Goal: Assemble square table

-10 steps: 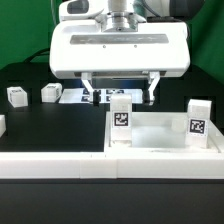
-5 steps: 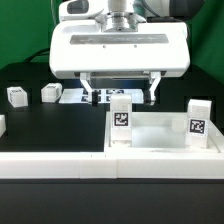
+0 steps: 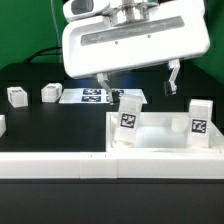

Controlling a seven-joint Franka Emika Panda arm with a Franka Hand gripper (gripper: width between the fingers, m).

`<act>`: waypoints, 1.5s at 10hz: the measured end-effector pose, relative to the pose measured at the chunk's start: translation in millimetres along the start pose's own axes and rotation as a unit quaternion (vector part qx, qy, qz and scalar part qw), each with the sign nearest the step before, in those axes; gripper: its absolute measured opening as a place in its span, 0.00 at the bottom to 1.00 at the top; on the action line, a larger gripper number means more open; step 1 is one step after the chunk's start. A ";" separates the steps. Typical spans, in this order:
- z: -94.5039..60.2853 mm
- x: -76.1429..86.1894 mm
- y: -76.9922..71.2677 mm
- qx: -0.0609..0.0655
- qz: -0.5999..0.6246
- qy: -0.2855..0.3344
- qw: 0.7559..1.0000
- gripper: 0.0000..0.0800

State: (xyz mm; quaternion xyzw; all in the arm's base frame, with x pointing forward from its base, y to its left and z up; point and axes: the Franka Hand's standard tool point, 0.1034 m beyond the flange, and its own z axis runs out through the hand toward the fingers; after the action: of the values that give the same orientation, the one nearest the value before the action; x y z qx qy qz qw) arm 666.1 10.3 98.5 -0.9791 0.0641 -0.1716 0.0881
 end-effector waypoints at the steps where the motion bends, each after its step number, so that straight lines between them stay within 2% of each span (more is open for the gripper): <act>1: 1.4 -1.1 0.9 -0.001 0.000 0.002 1.000 0.81; 4: 1.7 -1.5 1.0 -0.001 0.001 0.001 1.000 0.81; 5: 2.6 -4.3 -1.9 0.002 0.019 -0.012 1.000 0.81; 6: 1.9 -8.2 -7.0 -0.005 0.063 -0.061 0.996 0.81; 7: 3.9 -3.4 3.2 -0.019 0.058 -0.062 0.996 0.81; 8: 5.7 -1.6 16.2 -0.025 0.039 -0.056 0.997 0.81; 11: 6.4 -2.4 14.6 -0.025 0.043 -0.057 0.997 0.81; 13: 13.1 -9.5 24.6 -0.026 0.052 -0.087 0.995 0.81; 15: 16.3 -5.9 29.3 -0.027 0.057 -0.094 0.994 0.81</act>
Offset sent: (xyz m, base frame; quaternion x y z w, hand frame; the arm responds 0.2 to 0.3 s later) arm 0.0000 0.0000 0.0000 0.0000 0.0000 0.0000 1.0000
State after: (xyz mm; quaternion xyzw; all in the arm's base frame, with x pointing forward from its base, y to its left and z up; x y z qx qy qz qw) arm 663.4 -14.9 75.8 -0.9877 0.1158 -0.0718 0.0767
